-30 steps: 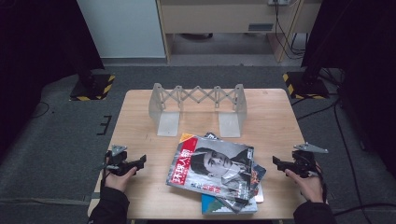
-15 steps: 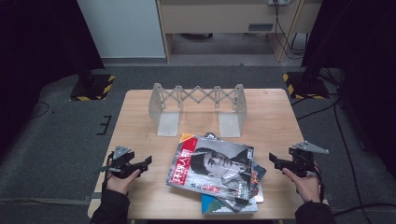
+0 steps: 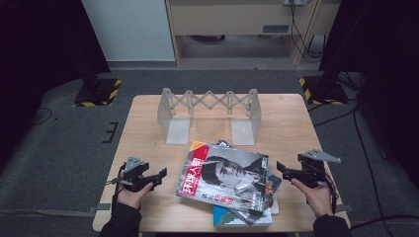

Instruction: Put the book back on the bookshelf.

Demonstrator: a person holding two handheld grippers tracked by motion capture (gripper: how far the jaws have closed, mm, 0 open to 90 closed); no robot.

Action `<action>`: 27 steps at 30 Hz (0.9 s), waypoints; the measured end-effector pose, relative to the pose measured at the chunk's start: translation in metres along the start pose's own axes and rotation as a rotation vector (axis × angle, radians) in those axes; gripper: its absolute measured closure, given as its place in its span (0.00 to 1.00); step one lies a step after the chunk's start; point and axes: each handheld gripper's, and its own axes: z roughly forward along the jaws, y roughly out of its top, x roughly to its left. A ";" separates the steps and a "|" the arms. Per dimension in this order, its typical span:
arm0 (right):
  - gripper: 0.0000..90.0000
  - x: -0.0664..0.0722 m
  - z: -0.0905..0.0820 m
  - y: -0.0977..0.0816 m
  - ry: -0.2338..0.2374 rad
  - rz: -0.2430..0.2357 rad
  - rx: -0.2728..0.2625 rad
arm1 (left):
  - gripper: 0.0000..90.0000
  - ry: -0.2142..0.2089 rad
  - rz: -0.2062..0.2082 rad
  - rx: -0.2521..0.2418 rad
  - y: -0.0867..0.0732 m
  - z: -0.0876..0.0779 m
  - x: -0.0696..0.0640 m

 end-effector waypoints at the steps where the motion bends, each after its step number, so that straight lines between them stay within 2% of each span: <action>1: 0.11 0.002 0.000 0.001 -0.001 -0.002 0.003 | 0.20 0.000 0.000 0.000 0.000 0.000 0.000; 3: 0.11 0.007 0.002 0.002 0.000 -0.008 0.005 | 0.20 -0.023 0.005 -0.002 -0.001 -0.001 -0.007; 12: 0.10 0.022 0.005 0.002 0.041 -0.018 0.005 | 0.22 -0.090 0.000 -0.002 -0.006 -0.002 -0.021; 14: 0.10 0.028 0.006 0.002 0.056 -0.022 0.005 | 0.22 -0.129 -0.009 -0.005 -0.009 -0.003 -0.028; 20: 0.10 0.042 0.010 -0.001 0.101 -0.037 0.014 | 0.23 -0.169 0.000 -0.008 -0.011 -0.003 -0.039; 27: 0.10 0.050 0.014 -0.007 0.137 -0.040 0.036 | 0.26 -0.207 -0.004 0.008 -0.014 0.000 -0.044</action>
